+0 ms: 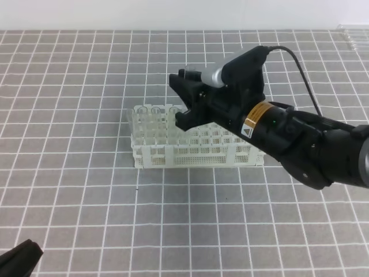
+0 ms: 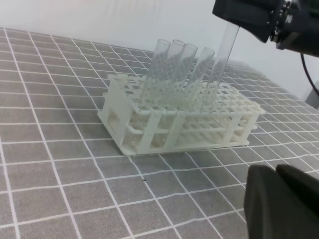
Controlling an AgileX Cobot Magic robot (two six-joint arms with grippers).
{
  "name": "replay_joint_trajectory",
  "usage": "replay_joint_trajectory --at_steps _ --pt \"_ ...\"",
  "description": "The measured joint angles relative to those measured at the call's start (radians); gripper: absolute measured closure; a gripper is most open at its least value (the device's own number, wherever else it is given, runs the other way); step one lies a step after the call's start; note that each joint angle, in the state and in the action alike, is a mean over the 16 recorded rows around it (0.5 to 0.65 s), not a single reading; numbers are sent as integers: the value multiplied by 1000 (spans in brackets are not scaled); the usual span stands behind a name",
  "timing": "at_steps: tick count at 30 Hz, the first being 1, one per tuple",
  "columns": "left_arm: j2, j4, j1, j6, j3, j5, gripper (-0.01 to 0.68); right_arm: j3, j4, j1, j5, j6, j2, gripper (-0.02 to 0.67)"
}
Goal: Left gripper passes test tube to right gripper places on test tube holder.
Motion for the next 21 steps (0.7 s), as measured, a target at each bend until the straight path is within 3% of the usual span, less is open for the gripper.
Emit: replay_joint_trajectory --at_steps 21 --pt "3 -1 1 -1 -3 1 673 -72 -16 4 36 -2 76 559"
